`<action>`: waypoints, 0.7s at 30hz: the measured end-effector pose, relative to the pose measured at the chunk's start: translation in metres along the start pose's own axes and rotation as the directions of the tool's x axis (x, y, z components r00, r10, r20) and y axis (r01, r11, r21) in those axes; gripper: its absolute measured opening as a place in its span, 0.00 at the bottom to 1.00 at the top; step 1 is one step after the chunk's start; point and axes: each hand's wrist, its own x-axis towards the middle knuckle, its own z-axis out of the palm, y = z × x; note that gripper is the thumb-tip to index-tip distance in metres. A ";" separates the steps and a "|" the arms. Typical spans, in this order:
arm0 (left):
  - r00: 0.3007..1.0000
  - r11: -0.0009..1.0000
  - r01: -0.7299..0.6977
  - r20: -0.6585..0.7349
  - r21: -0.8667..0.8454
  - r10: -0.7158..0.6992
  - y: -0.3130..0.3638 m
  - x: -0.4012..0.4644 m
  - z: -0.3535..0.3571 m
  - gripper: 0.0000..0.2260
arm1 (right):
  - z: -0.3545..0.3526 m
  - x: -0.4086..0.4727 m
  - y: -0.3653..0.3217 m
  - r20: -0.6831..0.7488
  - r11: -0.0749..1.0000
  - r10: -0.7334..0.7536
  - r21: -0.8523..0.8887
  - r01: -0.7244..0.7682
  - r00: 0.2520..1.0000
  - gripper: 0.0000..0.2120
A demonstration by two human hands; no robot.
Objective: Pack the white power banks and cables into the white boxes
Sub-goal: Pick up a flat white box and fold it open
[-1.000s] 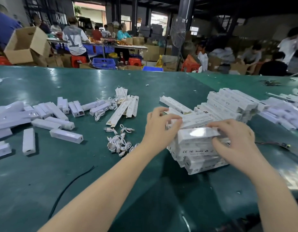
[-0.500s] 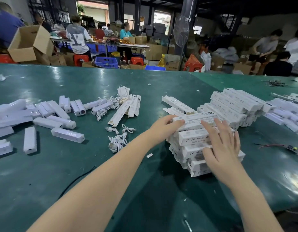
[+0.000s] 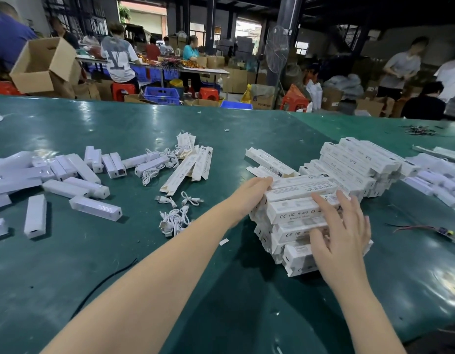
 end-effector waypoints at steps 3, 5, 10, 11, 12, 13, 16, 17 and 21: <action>0.999 0.998 0.036 -0.005 -0.046 -0.036 0.000 0.000 0.001 0.16 | -0.001 0.001 -0.001 -0.002 1.000 0.025 -0.015 -0.025 1.000 0.30; 0.999 0.994 0.033 -0.006 -0.101 -0.034 -0.005 -0.004 -0.001 0.17 | -0.004 0.000 -0.001 -0.025 1.000 0.001 -0.022 -0.002 1.000 0.31; 0.962 0.997 -0.059 -0.270 -0.049 0.044 -0.018 -0.029 -0.031 0.14 | -0.007 -0.003 -0.015 -0.153 0.984 -0.179 -0.040 0.175 0.972 0.25; 0.949 0.994 -0.096 -0.306 -0.045 0.078 -0.020 -0.039 -0.039 0.13 | -0.007 -0.003 -0.019 -0.155 0.981 -0.195 -0.032 0.192 0.969 0.22; 0.939 0.992 -0.121 -0.329 -0.043 0.100 -0.021 -0.050 -0.048 0.13 | -0.007 -0.003 -0.023 -0.140 0.978 -0.208 -0.029 0.206 0.968 0.18; 0.933 0.990 -0.135 -0.343 -0.042 0.113 -0.022 -0.061 -0.057 0.13 | -0.007 -0.003 -0.026 -0.109 0.978 -0.209 -0.031 0.206 0.972 0.16; 0.927 0.985 -0.170 -0.344 -0.023 0.152 -0.028 -0.095 -0.085 0.13 | -0.008 -0.001 -0.035 0.012 0.990 -0.120 -0.072 0.121 0.993 0.19; 0.926 0.984 -0.178 -0.339 -0.006 0.166 -0.030 -0.107 -0.094 0.13 | -0.007 0.001 -0.036 0.042 0.992 -0.084 -0.087 0.087 0.996 0.19; 0.901 0.974 -0.203 -0.371 0.097 0.225 -0.047 -0.148 -0.124 0.14 | -0.004 0.010 -0.043 0.108 0.999 0.000 -0.043 0.005 0.994 0.20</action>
